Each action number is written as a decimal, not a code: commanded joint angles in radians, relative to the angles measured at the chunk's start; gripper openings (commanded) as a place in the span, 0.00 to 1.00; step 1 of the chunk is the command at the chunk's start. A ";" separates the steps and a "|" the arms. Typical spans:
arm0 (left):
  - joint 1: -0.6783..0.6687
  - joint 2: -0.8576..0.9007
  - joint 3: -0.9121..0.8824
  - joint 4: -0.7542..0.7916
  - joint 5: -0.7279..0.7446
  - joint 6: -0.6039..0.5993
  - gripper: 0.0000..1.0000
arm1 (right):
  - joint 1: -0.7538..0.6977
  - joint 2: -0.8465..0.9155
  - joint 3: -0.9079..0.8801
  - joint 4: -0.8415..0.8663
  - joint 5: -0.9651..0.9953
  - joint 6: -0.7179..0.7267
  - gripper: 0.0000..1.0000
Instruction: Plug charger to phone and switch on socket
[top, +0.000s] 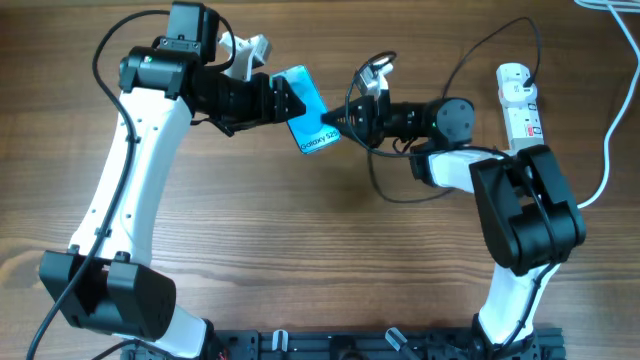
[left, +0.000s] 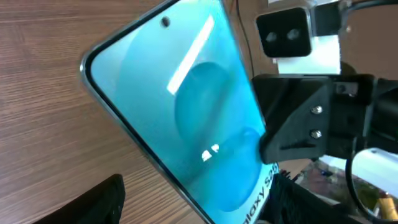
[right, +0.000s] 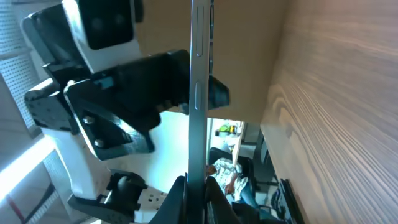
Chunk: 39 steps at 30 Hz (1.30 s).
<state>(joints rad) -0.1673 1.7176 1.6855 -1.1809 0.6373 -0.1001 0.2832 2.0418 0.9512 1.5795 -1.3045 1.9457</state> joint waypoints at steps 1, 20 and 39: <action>0.006 -0.001 -0.017 0.087 0.006 -0.197 0.75 | 0.005 -0.037 0.044 0.076 0.025 0.018 0.04; 0.006 -0.001 -0.017 0.245 0.339 -0.297 0.48 | 0.079 -0.038 0.121 0.076 -0.020 0.016 0.04; -0.051 -0.001 -0.017 0.186 0.339 -0.297 0.43 | 0.084 -0.037 0.145 0.076 -0.274 -0.031 0.04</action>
<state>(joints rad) -0.1749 1.7191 1.6634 -0.9665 0.8806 -0.4011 0.3382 2.0136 1.0790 1.5806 -1.5043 1.9316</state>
